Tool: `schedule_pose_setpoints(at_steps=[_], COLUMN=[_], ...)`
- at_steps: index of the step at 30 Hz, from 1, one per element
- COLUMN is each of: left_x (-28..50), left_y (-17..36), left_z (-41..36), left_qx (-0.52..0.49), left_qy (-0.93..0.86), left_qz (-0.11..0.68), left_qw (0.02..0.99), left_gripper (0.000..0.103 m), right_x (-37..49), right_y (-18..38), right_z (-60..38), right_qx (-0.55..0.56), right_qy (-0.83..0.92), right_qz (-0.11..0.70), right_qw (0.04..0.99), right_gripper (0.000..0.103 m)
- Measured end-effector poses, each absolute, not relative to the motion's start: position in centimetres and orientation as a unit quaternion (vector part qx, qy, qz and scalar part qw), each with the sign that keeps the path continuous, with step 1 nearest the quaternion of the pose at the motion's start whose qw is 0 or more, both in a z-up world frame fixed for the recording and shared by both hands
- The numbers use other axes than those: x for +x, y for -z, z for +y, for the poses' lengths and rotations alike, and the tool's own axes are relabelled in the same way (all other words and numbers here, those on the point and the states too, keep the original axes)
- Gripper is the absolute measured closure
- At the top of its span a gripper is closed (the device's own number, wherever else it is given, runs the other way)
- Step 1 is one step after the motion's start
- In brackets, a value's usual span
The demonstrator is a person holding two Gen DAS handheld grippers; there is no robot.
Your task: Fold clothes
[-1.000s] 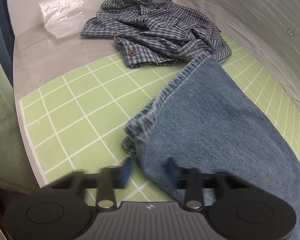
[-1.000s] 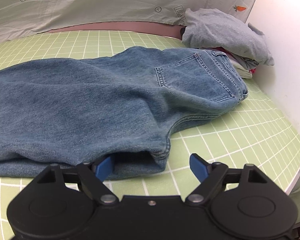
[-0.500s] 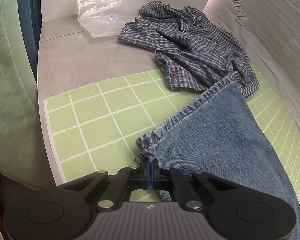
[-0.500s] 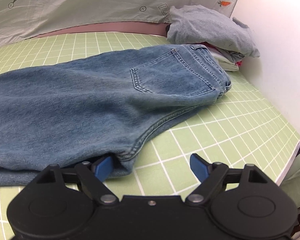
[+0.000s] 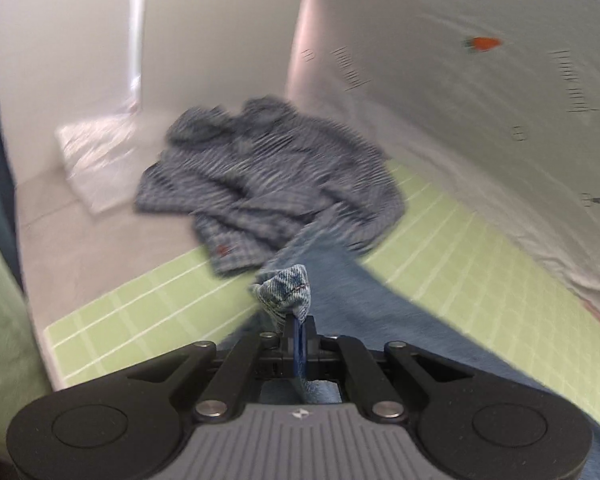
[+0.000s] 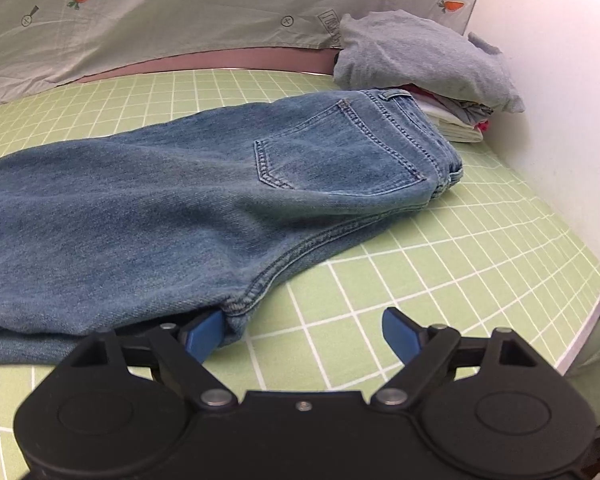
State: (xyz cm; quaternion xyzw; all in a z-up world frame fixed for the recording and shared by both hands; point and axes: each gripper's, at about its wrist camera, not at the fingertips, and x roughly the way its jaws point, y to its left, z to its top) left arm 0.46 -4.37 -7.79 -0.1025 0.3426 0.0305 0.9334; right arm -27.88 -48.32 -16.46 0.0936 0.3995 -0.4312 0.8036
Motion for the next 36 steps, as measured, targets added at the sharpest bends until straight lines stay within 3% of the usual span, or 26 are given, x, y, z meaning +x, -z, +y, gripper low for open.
schedule_pose_setpoints(at_steps=[7,13,15,18,20,22,31,36], left_x=[-2.1,-6.1,-7.1,-7.1,-6.9,-6.5,-2.6,-1.2], left_y=[7.2,13.9,16.0,16.6,15.8,14.9,14.1,14.5], left_z=[-16.4,-25.5,-26.6,-25.2,-23.5,-21.7,-13.1,-8.5], left_qx=[-0.030,0.063,0.106,0.083,0.051,0.023,-0.013,-0.005], left_qy=[0.130,0.254,0.240,0.243,0.235,0.223,0.098,0.059], left_qz=[0.338,0.438,0.466,0.489,0.484,0.475,0.478,0.496], left_qw=[0.932,0.860,0.845,0.834,0.841,0.851,0.873,0.866], left_gripper=[0.101,0.100,0.093,0.089,0.065,0.057,0.051,0.040], right_x=[-29.0,-30.1,-30.2,-30.4,-30.5,-30.7,-26.9,-22.6], right_y=[16.2,16.3,16.4,16.4,16.3,16.2,15.0,14.6], right_z=[-49.3,-50.2,-50.6,-50.9,-51.1,-51.3,-49.3,-46.4], right_qx=[0.090,0.098,0.096,0.103,0.109,0.116,0.114,0.105], right_qy=[0.402,0.391,0.395,0.401,0.406,0.410,0.413,0.403], right_qz=[0.397,0.399,0.405,0.404,0.401,0.398,0.371,0.358], right_qw=[0.820,0.824,0.819,0.816,0.814,0.812,0.824,0.835], right_gripper=[0.014,0.013,0.013,0.013,0.013,0.013,0.013,0.013])
